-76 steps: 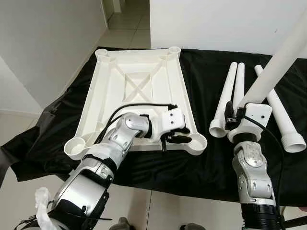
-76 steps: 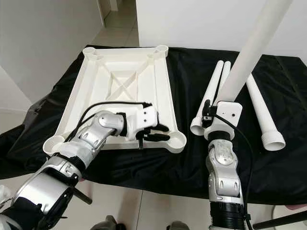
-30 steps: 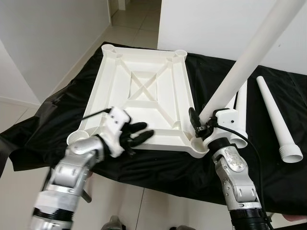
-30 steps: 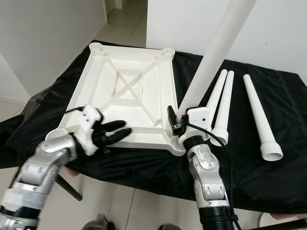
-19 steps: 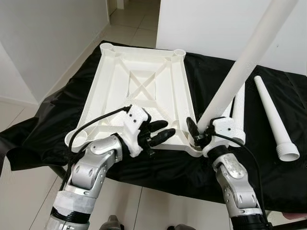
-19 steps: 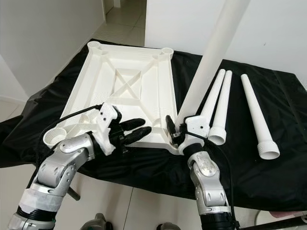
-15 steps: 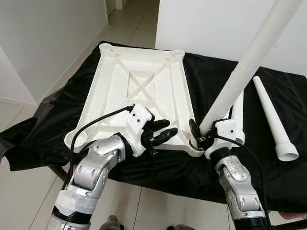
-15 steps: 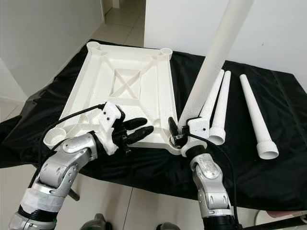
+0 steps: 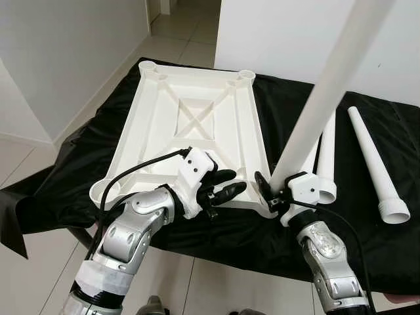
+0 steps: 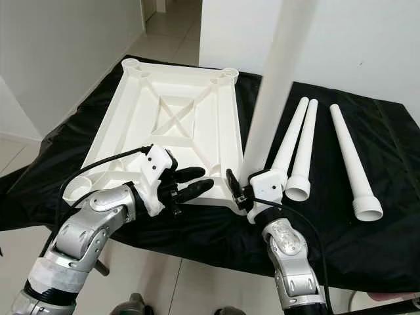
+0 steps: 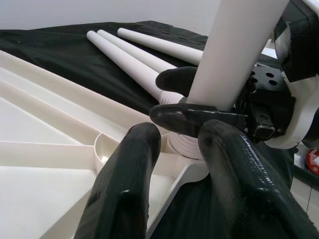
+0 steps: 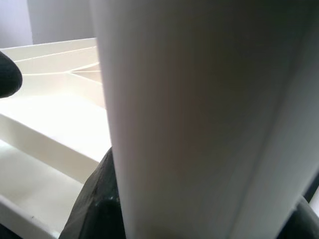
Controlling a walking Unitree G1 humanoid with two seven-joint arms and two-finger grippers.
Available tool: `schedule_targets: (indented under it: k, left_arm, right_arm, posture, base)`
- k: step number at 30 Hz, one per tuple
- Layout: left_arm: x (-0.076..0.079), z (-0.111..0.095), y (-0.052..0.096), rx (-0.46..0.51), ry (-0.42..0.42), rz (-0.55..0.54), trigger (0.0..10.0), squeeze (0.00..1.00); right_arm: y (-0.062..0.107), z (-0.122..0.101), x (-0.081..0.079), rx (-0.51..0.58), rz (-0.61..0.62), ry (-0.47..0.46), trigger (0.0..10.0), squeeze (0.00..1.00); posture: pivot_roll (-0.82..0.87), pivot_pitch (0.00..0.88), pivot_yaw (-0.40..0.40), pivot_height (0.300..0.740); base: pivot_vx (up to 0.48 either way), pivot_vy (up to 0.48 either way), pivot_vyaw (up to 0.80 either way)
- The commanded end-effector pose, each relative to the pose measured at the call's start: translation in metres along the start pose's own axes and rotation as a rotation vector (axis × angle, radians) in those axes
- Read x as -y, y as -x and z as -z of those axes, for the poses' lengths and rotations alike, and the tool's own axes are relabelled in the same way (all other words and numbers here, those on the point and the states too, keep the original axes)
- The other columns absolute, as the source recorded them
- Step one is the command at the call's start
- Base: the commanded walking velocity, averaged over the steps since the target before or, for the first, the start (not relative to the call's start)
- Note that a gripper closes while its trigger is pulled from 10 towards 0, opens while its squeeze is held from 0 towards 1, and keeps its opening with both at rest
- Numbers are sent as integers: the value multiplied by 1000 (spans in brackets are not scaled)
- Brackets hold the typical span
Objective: Building children table
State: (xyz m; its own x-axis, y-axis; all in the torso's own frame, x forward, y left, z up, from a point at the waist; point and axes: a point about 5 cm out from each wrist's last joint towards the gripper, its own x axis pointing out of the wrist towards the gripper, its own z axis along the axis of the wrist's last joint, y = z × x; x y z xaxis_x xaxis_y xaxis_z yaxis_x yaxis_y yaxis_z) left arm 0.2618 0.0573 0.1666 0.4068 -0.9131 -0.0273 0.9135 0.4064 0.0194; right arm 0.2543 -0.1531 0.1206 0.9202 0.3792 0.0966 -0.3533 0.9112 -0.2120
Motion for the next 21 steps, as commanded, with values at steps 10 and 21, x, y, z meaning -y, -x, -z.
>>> schedule_targets:
  k: [10, 21]
  left_arm:
    - [10, -6, -8, 19, -15, 58, 10000, 0]
    - [10, -10, -11, 43, -7, 48, 10000, 0]
  right_arm:
    - [7, 37, 1, -154, 4, -113, 10000, 0]
    - [10, 40, -12, -39, 47, -275, 10000, 0]
  posture:
    - [67, 6, -43, 740]
    - [69, 3, -47, 740]
  base:
    - [0, 0, 0]
    - [0, 0, 0]
